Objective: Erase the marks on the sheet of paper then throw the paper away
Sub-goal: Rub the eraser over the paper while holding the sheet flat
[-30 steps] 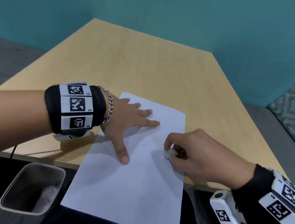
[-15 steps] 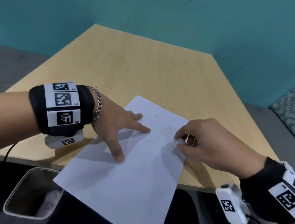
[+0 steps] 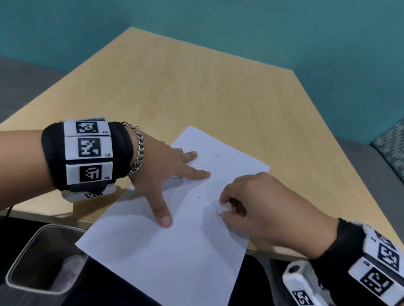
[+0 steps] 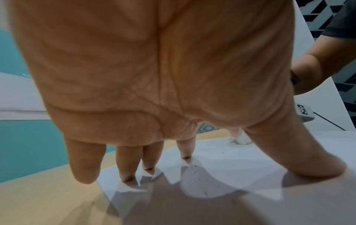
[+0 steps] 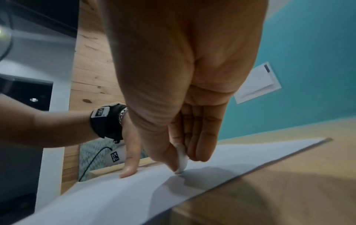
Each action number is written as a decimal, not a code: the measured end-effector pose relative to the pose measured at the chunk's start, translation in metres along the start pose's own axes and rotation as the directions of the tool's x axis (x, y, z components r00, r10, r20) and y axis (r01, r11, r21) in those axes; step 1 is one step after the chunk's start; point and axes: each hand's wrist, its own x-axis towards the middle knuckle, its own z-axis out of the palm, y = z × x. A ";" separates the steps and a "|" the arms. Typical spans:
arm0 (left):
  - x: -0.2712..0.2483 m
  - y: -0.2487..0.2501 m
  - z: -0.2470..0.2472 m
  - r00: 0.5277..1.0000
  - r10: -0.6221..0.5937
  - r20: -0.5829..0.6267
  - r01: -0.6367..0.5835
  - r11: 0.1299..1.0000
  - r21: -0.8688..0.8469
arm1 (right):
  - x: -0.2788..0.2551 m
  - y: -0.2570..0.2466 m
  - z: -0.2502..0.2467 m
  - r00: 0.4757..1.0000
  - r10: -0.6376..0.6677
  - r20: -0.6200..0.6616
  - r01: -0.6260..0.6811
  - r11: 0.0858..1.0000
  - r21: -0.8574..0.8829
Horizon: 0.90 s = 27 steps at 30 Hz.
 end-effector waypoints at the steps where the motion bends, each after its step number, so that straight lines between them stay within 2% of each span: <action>1: 0.000 0.000 0.000 1.000 0.006 0.001 -0.006 1.000 -0.004 | 0.001 0.003 -0.001 1.000 0.024 -0.015 -0.024 1.000 -0.013; 3: -0.001 -0.001 0.001 1.000 0.016 0.002 -0.016 1.000 -0.006 | 0.001 0.003 0.000 0.999 0.040 -0.028 -0.040 0.999 -0.029; 7: -0.002 -0.002 0.001 0.999 0.032 0.016 -0.032 0.999 0.018 | 0.000 -0.012 -0.006 0.998 -0.018 0.060 0.020 0.999 -0.032; 11: -0.001 0.000 -0.001 0.999 0.038 0.014 -0.038 0.999 0.027 | 0.013 -0.002 -0.014 0.999 0.048 0.005 -0.047 0.997 -0.068; 14: -0.002 -0.002 0.000 0.999 0.053 0.003 -0.053 0.998 0.017 | 0.008 -0.007 -0.010 0.998 0.021 0.058 -0.016 0.996 -0.083; 20: -0.003 -0.012 0.004 0.991 0.067 -0.115 -0.066 0.998 0.013 | 0.009 -0.008 -0.016 0.998 0.046 0.044 -0.043 0.998 -0.051; 24: -0.003 -0.016 0.014 0.992 0.071 -0.103 -0.069 0.997 0.018 | 0.021 -0.024 -0.022 0.999 -0.044 -0.008 0.044 0.998 0.047; 27: -0.003 -0.018 0.019 0.989 0.085 -0.120 -0.090 0.996 -0.030 | 0.040 -0.032 -0.017 0.995 -0.101 -0.019 0.102 0.994 0.029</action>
